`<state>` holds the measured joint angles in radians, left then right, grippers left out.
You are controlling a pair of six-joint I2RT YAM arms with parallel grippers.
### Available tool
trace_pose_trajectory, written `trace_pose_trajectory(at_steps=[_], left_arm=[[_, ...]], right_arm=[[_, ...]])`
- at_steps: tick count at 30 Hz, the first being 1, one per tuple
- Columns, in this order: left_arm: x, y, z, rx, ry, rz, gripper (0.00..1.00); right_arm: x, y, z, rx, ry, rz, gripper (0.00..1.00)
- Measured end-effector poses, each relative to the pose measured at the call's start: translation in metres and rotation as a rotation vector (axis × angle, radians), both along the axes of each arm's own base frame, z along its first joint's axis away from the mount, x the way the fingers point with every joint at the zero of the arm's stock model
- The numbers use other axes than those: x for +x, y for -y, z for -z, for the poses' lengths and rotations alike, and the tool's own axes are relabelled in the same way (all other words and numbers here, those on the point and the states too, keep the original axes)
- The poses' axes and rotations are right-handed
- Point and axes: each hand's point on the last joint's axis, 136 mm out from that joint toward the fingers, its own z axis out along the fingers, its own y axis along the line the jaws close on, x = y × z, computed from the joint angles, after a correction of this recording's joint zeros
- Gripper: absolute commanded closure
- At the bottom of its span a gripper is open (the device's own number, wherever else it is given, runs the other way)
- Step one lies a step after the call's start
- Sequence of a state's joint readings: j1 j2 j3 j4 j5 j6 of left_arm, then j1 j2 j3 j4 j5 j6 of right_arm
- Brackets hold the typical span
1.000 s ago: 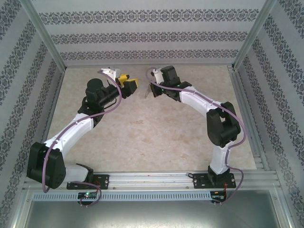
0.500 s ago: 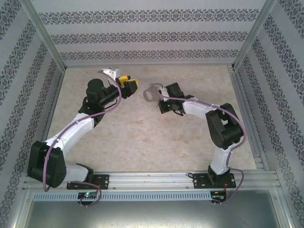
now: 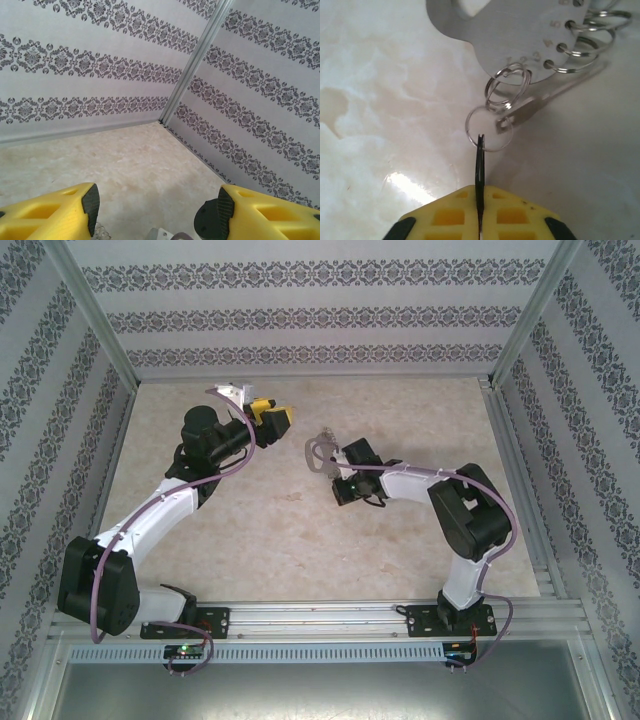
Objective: Put the keys on the keyring
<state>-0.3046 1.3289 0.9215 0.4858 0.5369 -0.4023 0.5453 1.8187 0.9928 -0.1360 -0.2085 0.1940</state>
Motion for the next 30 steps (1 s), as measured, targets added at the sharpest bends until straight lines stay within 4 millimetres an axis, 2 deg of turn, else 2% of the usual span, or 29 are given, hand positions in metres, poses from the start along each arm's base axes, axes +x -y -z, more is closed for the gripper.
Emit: trace_pose_trajectory(at_steps=[2,3,4,6,7,10,14,18,22,26,28,30], left_arm=[[-0.001,0.001,0.000,0.001,-0.001,0.005,0.31],[-0.001,0.001,0.001,0.001,-0.002,0.008,0.27],[-0.001,0.001,0.001,0.002,-0.005,0.009,0.23],[-0.001,0.001,0.002,0.007,-0.005,0.009,0.08],[-0.002,0.001,0.002,0.006,-0.010,0.008,0.01],[-0.004,-0.003,-0.001,0.010,-0.005,-0.006,0.00],[-0.010,-0.013,-0.004,0.013,0.004,-0.054,0.00],[-0.015,-0.032,0.004,0.029,0.013,-0.155,0.00],[-0.016,-0.060,0.022,0.085,0.049,-0.312,0.00],[-0.015,-0.097,0.046,0.223,0.091,-0.516,0.00],[-0.014,-0.116,0.052,0.308,0.118,-0.616,0.00],[-0.013,-0.142,0.062,0.385,0.132,-0.726,0.00]], right_arm=[[-0.012,0.000,-0.002,0.010,-0.012,-0.006,0.54],[-0.019,0.001,-0.004,0.018,-0.017,-0.009,0.39],[-0.027,0.003,-0.007,0.024,-0.018,-0.013,0.27],[-0.039,0.008,-0.025,0.051,-0.002,-0.010,0.08],[-0.041,0.010,-0.034,0.065,0.013,-0.007,0.03],[-0.030,0.019,-0.084,0.144,0.119,0.034,0.03],[-0.010,0.047,-0.143,0.220,0.256,0.133,0.03],[0.006,0.076,-0.179,0.223,0.366,0.245,0.02],[0.022,0.112,-0.193,0.155,0.447,0.383,0.03],[0.040,0.167,-0.199,0.035,0.566,0.587,0.03],[0.045,0.196,-0.194,-0.024,0.603,0.686,0.02],[0.049,0.227,-0.179,-0.087,0.606,0.779,0.02]])
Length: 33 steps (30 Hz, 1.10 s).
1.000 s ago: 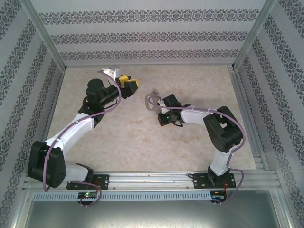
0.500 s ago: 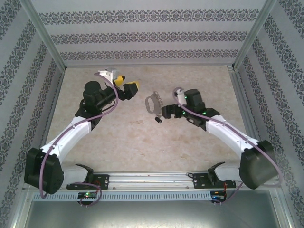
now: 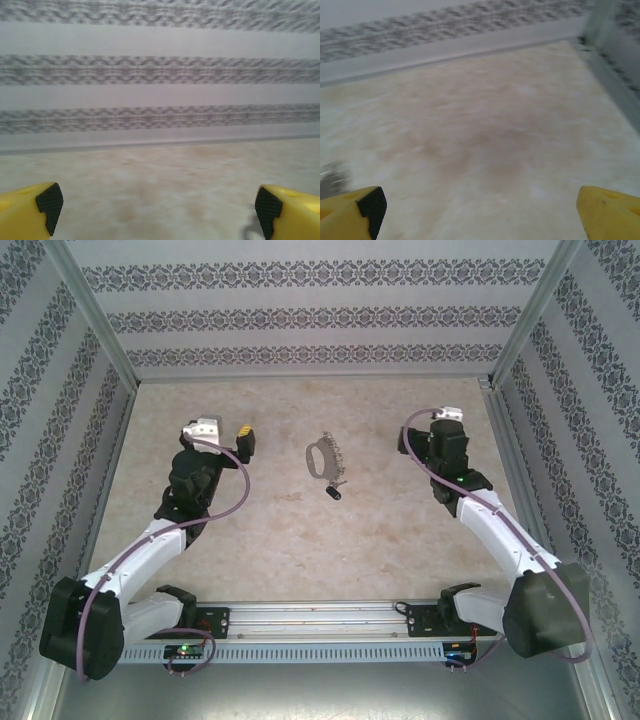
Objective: Put the keys on the keyring
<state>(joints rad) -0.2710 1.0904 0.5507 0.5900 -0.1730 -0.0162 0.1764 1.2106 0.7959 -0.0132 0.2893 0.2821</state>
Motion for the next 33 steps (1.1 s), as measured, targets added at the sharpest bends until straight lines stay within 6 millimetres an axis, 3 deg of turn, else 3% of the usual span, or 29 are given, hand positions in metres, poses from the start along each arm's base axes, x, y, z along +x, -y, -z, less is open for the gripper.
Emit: trace_pose_trajectory(at_steps=[3,5,9,13,15,23,27,30,33], left_arm=[[-0.002,-0.042,0.024,0.079,-0.031,-0.156,0.00],[-0.005,-0.058,0.045,0.125,-0.069,-0.214,0.00],[-0.008,-0.065,0.094,0.176,-0.170,-0.241,0.00],[-0.012,-0.067,0.135,0.200,-0.235,-0.251,0.00],[-0.013,-0.067,0.139,0.199,-0.238,-0.242,0.00],[-0.002,-0.062,0.123,0.161,-0.195,-0.182,0.00],[0.004,-0.058,0.151,0.166,-0.241,-0.156,0.00],[-0.002,-0.063,0.184,0.161,-0.315,-0.149,0.00],[-0.001,-0.068,0.198,0.146,-0.354,-0.147,0.00]], right_arm=[[0.002,0.034,0.025,-0.033,-0.034,0.107,0.02],[-0.001,0.046,0.042,-0.062,-0.049,0.141,0.02],[-0.010,0.054,0.073,-0.125,-0.079,0.155,0.02],[-0.011,0.056,0.091,-0.174,-0.065,0.139,0.02],[-0.012,0.054,0.097,-0.193,-0.050,0.119,0.02],[-0.008,0.035,0.106,-0.214,0.056,-0.001,0.02],[0.002,0.030,0.098,-0.195,0.131,-0.034,0.02],[0.003,0.028,0.106,-0.183,0.114,-0.066,0.03],[0.005,0.031,0.105,-0.164,0.122,-0.080,0.02]])
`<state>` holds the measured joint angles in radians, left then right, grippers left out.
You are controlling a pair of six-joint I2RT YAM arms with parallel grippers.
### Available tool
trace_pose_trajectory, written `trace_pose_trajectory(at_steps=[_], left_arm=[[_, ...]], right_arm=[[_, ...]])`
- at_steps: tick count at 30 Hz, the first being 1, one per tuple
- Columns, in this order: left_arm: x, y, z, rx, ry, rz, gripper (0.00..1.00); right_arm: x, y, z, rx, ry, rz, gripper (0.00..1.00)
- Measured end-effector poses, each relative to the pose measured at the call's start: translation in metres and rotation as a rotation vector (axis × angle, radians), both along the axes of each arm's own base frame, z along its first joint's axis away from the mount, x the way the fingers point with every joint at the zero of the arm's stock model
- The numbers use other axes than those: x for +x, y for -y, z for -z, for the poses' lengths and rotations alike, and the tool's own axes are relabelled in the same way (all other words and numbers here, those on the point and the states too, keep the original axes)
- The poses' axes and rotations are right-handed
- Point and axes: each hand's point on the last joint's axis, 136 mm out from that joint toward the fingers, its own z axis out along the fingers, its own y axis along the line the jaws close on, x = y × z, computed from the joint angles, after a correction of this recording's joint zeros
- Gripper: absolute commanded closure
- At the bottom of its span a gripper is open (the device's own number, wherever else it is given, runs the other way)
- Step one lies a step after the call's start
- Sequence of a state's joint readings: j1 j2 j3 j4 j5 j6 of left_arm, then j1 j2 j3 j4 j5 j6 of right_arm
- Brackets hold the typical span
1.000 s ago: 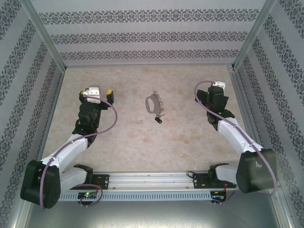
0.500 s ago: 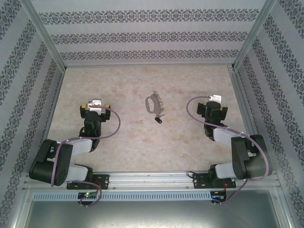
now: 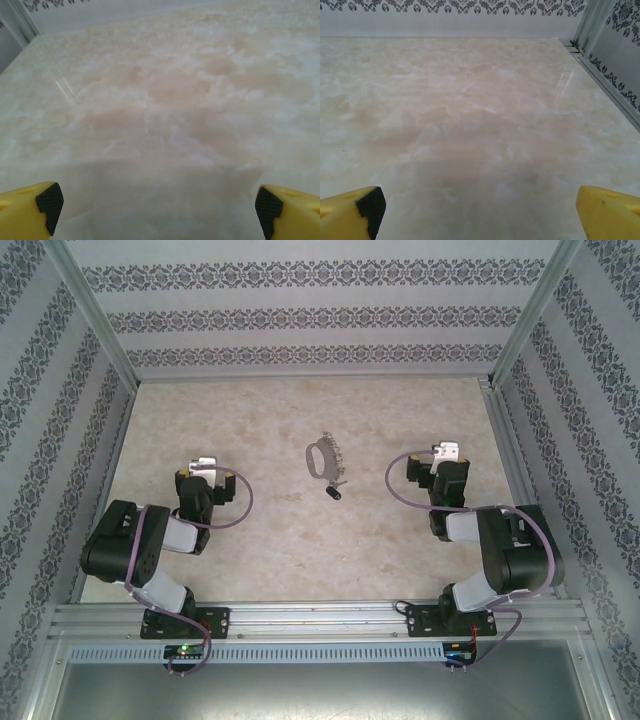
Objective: Put the keys on the keyring
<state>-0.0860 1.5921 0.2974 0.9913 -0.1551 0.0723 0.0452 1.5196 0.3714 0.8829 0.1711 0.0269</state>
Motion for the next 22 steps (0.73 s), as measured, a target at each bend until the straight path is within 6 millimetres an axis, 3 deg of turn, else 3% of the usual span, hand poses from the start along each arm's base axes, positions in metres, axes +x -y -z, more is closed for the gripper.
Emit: trace_pose_trajectory(at_steps=[6,22], left_arm=[[0.026,-0.010,-0.022,-0.076,0.047,0.009,0.00],[0.025,-0.004,-0.016,-0.112,0.018,0.043,0.00]], right_arm=[[0.001,-0.001,0.000,0.012,-0.001,-0.020,0.03],[0.001,-0.005,0.001,0.017,-0.003,-0.037,0.02]])
